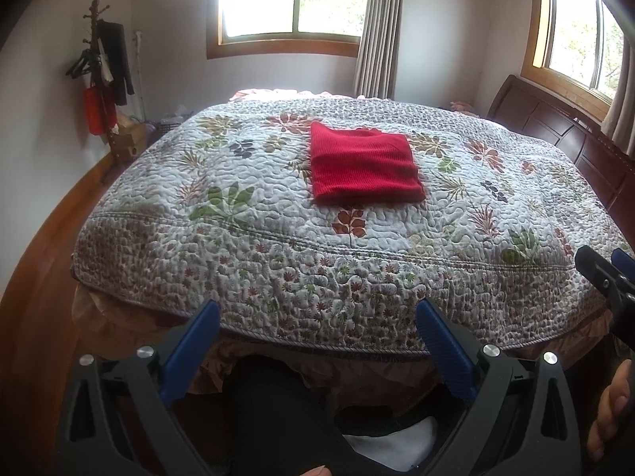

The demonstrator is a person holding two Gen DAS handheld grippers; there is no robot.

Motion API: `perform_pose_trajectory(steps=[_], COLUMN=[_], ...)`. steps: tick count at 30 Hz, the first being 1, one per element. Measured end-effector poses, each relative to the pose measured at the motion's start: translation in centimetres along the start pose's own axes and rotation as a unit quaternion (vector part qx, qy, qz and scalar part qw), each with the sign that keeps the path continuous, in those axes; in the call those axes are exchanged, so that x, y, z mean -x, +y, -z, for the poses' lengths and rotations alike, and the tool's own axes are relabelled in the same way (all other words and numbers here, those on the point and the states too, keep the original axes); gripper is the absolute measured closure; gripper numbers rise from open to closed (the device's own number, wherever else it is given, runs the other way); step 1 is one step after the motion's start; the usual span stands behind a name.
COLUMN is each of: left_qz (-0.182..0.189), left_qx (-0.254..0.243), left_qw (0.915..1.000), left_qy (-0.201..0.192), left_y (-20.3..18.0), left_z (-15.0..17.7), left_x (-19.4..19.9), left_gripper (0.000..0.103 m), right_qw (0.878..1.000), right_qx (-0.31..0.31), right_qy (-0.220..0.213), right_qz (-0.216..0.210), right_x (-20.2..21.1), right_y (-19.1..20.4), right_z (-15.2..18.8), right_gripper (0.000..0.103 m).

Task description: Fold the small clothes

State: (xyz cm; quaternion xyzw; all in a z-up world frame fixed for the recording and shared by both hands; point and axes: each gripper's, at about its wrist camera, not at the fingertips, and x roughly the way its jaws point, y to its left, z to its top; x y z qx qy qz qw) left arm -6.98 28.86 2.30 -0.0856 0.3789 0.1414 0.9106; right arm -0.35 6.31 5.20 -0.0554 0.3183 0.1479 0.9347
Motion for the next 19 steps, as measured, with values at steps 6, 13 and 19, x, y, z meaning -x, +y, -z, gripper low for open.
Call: perform_pose_trajectory(steps=[6,13,19], left_qz=[0.001,0.002,0.0], left_qx=[-0.003,-0.001,0.0], left_qw=[1.0,1.0,1.0], left_qy=[0.006,0.003,0.001], left_y=[-0.37,-0.26,-0.1], left_z=[0.16,0.17,0.1], left_x=[-0.6,-0.69,-0.71], left_gripper=[0.004,0.004,0.004], right_qw=[1.0,1.0,1.0], right_qx=[0.004,0.003,0.006], right_qy=[0.004,0.001,0.008], right_qz=[-0.001,0.002,0.0], right_x=[-0.7,-0.78,-1.09], right_y=[0.14,0.29,0.45], right_z=[0.05,0.06,0.16], right_gripper=[0.003,0.003,0.003])
